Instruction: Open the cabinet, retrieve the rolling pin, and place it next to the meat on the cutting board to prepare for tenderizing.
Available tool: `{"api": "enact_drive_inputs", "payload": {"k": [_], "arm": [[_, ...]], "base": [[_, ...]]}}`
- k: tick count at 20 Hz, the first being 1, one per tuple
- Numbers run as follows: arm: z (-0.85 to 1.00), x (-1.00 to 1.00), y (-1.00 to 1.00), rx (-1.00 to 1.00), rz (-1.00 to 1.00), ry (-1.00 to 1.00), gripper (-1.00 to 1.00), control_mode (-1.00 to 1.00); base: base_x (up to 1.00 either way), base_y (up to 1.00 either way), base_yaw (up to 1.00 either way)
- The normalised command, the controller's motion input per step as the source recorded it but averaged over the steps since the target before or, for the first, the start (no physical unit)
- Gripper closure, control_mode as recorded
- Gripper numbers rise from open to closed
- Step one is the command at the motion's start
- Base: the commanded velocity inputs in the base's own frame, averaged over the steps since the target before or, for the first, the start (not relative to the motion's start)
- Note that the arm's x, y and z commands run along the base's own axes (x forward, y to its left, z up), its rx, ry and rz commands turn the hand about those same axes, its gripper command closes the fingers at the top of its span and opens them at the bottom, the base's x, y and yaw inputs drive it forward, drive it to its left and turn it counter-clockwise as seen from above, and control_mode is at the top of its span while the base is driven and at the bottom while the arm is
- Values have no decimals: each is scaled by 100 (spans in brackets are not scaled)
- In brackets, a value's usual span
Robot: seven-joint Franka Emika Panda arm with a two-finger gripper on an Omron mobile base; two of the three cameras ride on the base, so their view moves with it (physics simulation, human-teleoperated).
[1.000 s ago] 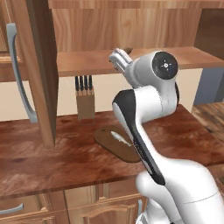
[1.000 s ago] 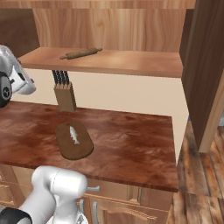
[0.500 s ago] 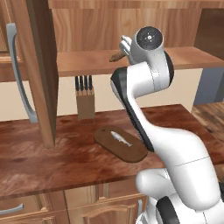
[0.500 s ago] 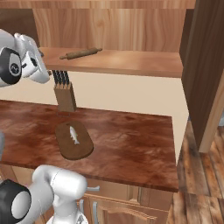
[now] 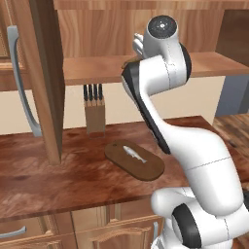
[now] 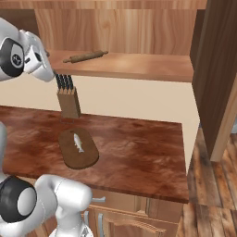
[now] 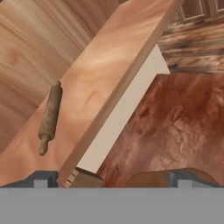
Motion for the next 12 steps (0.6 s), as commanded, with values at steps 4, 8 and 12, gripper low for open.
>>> {"api": "enact_drive_inputs", "payload": {"k": [4,8,12], "arm": [[0,37,-1,-2,6,0,-100,-100],[0,42,0,-5,10,0,-100,-100],[0,33,0,-14,11,0,-100,-100]], "base": [[0,0,0],[0,0,0],[0,0,0]]}}
